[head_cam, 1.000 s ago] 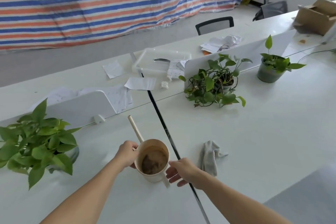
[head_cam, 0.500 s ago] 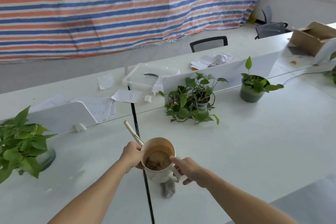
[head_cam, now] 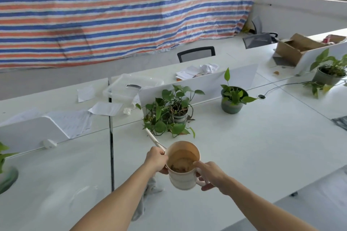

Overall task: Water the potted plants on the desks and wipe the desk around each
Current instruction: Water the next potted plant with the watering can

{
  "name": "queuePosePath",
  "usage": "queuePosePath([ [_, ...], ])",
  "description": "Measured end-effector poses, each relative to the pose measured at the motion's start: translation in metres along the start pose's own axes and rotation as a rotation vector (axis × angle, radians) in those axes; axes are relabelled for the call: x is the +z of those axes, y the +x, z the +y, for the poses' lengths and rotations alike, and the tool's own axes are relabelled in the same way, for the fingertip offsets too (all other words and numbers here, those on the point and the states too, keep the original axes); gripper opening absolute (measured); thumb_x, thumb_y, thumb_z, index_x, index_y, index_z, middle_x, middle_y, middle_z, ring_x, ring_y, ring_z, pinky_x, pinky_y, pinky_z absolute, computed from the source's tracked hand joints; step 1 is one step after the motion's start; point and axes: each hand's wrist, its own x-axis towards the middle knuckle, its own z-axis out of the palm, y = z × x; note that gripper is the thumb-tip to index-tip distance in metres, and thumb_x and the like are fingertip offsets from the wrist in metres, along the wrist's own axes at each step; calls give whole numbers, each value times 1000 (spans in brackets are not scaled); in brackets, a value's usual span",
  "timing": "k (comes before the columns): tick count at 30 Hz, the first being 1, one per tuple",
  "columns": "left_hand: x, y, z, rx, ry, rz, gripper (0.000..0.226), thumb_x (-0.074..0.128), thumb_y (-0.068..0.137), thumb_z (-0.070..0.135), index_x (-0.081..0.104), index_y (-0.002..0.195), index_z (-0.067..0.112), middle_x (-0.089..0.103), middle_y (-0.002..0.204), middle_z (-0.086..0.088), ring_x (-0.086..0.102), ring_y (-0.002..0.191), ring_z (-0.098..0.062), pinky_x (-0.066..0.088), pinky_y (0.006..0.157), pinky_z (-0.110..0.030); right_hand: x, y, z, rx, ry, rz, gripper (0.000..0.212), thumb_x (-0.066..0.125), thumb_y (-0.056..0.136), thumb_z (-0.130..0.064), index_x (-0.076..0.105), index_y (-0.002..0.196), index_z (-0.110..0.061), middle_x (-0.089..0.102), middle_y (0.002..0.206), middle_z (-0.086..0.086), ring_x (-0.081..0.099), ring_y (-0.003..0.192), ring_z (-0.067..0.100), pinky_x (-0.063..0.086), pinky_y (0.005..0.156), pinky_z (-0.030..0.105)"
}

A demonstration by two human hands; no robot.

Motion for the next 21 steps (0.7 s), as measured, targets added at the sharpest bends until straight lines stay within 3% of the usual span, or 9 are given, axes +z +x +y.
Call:
queuePosePath([
  [4,18,18,23,56,-17,-29,16,53,87,5,69,85,2,66,76,-14,64,55,-24,58,52,-33,-29,8,-1,0,63,56,40,51,97,-33,70,99,2,62,88,7,61,81,20,59,68,36],
  [11,39,58,59,167,-183,-131,23,48,98,23,63,85,12,56,82,-5,53,74,-18,50,61,-30,-71,23,-23,-28,90,167,37,50,98,-30,70,92,0,63,83,8,63,75,23,59,64,38],
  [16,45,93,84,150,-337,-269,30,39,102,22,64,104,6,58,95,-12,56,87,-22,56,65,-31,-92,37,-46,-36,56,230,42,48,99,-30,70,100,6,66,88,11,67,79,26,59,63,39],
  [19,51,107,93,127,-386,-321,28,38,101,20,65,103,11,56,93,-12,54,84,-23,56,68,-34,-99,41,-56,-29,61,246,38,48,99,-28,67,90,4,62,83,10,64,72,27,56,60,38],
  [21,56,112,99,117,-388,-332,29,38,101,19,63,113,12,54,93,-11,52,82,-23,55,65,-33,-102,43,-60,-22,75,253,32,49,98,-26,65,88,0,59,80,9,62,68,27,54,59,37],
])
